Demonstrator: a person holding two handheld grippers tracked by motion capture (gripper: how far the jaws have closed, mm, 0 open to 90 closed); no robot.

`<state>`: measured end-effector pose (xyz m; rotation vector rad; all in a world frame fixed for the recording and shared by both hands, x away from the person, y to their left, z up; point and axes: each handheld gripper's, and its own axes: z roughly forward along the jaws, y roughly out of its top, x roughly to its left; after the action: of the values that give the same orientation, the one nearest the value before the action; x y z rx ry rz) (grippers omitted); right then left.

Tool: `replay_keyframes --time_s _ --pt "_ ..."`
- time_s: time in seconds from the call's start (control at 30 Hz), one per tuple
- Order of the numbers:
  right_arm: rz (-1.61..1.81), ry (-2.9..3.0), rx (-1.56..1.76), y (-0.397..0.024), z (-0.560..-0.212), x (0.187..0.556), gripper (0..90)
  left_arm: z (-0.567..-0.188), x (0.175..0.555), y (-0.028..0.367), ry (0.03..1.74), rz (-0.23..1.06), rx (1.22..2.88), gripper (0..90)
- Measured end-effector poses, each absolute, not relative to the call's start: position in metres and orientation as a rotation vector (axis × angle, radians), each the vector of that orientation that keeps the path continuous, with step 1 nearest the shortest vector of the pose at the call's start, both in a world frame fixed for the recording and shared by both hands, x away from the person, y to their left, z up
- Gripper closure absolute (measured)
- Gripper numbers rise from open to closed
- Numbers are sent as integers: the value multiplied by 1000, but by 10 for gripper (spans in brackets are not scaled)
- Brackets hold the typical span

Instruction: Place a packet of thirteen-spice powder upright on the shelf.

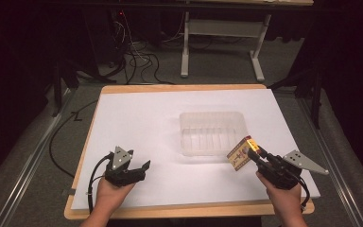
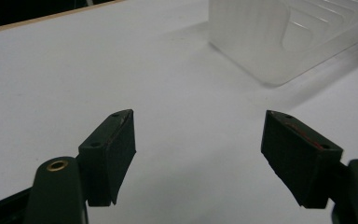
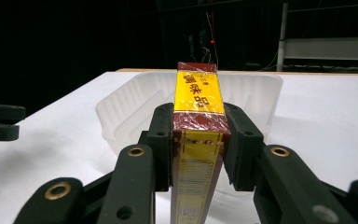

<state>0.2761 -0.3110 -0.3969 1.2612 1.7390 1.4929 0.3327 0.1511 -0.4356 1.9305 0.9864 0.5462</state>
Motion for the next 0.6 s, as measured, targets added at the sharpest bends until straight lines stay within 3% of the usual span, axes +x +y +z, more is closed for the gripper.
replay_keyframes --time_s 0.6 --pt "1465 1649 1325 -315 -389 282 688 -438 334 146 961 528 1938 267"
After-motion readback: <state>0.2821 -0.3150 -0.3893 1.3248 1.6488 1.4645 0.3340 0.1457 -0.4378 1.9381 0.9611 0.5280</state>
